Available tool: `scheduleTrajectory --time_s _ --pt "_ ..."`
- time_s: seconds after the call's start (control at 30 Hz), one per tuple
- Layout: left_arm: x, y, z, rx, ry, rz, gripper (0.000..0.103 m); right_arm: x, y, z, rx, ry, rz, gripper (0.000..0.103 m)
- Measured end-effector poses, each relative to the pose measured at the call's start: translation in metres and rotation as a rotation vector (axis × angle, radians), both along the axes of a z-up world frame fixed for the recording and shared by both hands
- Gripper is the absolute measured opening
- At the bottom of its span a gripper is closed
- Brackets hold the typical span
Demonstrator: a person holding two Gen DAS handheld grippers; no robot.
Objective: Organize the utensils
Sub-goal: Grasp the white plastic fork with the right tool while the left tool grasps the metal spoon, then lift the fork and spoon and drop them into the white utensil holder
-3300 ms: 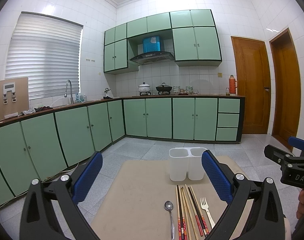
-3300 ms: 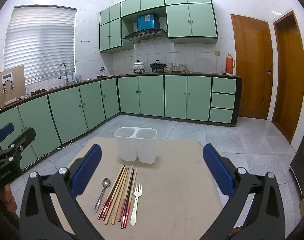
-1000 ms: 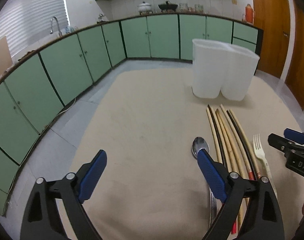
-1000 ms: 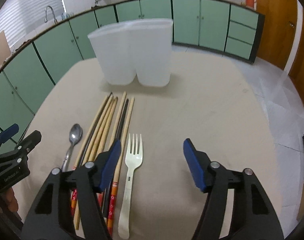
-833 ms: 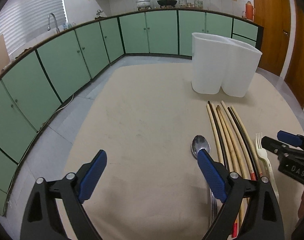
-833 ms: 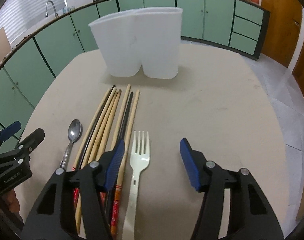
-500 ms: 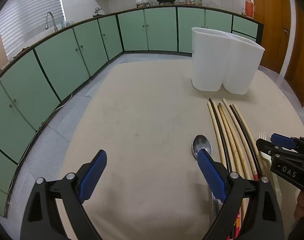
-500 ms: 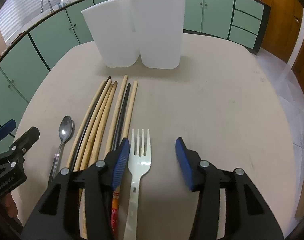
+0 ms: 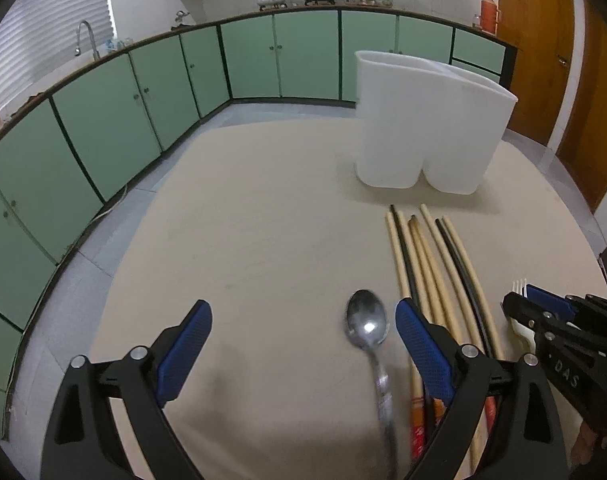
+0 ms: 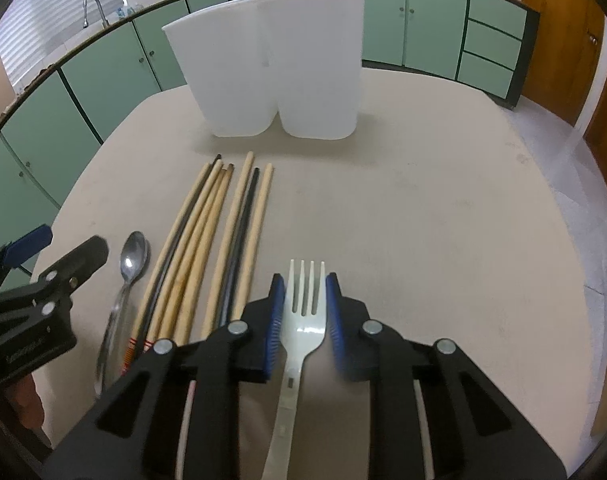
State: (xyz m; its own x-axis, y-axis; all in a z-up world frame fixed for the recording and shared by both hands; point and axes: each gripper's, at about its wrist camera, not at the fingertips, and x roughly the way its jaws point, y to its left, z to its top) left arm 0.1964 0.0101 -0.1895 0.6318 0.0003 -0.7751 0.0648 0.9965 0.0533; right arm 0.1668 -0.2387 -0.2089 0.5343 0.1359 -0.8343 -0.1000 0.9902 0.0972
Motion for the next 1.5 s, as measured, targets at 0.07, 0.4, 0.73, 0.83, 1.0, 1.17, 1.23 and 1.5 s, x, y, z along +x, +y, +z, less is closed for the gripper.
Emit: scheduleTrajectory --time_s 0.07,0.4,0.73,0.83,1.0,1.17,1.23,1.5 --pt "0.004 -0.005 -0.003 0.002 0.006 0.0 0.091 -0.002 -0.003 0.0 0.003 0.001 0.0 0.02" --pt "0.019 -0.006 -0.022 -0.021 0.065 0.012 0.082 -0.001 -0.005 -0.001 0.017 0.0 0.01 0.02" --pt "0.027 -0.006 -0.033 -0.051 0.11 0.01 0.074 -0.004 -0.006 -0.001 0.016 -0.003 0.013 0.021" --pt "0.029 -0.005 -0.033 -0.05 0.113 0.016 0.074 -0.004 -0.004 -0.001 0.009 -0.004 0.017 0.021" --pt "0.031 -0.008 -0.033 -0.062 0.105 0.013 0.061 -0.003 -0.003 0.0 0.005 -0.002 0.019 0.021" --pt "0.025 -0.008 -0.028 -0.114 0.101 -0.02 0.028 -0.003 -0.002 0.001 0.001 -0.01 0.024 0.02" --pt "0.022 -0.009 -0.026 -0.138 0.097 -0.028 0.028 -0.006 -0.005 0.001 0.018 -0.021 0.023 0.02" --pt "-0.005 0.006 -0.003 -0.224 -0.025 -0.041 0.028 -0.022 -0.021 0.027 0.087 -0.137 0.033 0.02"
